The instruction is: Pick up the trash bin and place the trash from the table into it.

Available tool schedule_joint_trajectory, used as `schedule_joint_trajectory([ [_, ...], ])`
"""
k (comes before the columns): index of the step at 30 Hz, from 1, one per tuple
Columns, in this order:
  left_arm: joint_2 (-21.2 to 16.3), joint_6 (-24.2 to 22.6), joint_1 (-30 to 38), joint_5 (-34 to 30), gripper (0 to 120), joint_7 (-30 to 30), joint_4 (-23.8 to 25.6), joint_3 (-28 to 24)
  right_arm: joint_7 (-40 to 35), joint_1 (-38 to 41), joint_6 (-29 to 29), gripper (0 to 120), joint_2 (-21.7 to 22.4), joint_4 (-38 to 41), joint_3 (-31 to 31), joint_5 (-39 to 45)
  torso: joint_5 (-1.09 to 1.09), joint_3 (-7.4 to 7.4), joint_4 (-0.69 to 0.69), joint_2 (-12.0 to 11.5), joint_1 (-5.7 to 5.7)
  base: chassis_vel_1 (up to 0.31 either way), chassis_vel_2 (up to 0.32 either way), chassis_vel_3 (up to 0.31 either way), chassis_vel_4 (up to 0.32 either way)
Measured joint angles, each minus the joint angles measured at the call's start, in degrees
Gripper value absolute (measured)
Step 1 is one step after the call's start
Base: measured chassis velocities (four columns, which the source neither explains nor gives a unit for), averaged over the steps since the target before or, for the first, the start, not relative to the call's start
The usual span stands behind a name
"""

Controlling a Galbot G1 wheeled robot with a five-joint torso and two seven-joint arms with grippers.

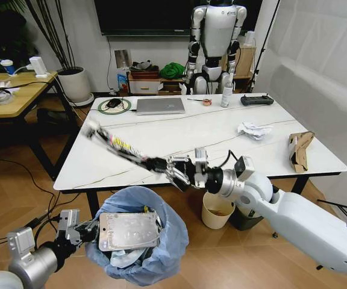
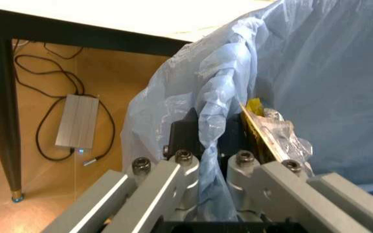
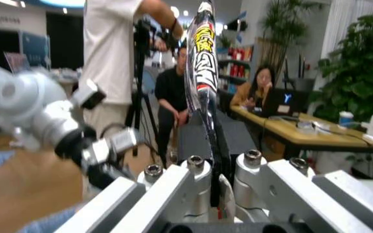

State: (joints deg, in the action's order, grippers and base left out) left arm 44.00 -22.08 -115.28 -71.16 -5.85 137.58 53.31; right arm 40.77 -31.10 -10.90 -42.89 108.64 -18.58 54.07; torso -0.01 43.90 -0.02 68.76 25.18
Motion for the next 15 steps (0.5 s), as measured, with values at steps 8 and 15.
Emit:
schedule_joint_trajectory([
  [8,-0.42,0.01,0.16,-0.59,0,-0.27,-0.18,0.46,-2.56,2.35,-1.23,0,-2.72,-0.35,-7.10,-1.25,0.00,0.00,0.03,0.00,0.00,0.000,0.000,0.000,0.000],
  [15,-0.40,0.01,-0.05,-0.62,0,-0.39,-0.37,0.67,-1.90,5.10,-1.83,0,-4.10,-2.41,-10.99,-1.77,-0.01,0.00,0.02,0.00,0.00,0.000,0.000,0.000,0.000],
])
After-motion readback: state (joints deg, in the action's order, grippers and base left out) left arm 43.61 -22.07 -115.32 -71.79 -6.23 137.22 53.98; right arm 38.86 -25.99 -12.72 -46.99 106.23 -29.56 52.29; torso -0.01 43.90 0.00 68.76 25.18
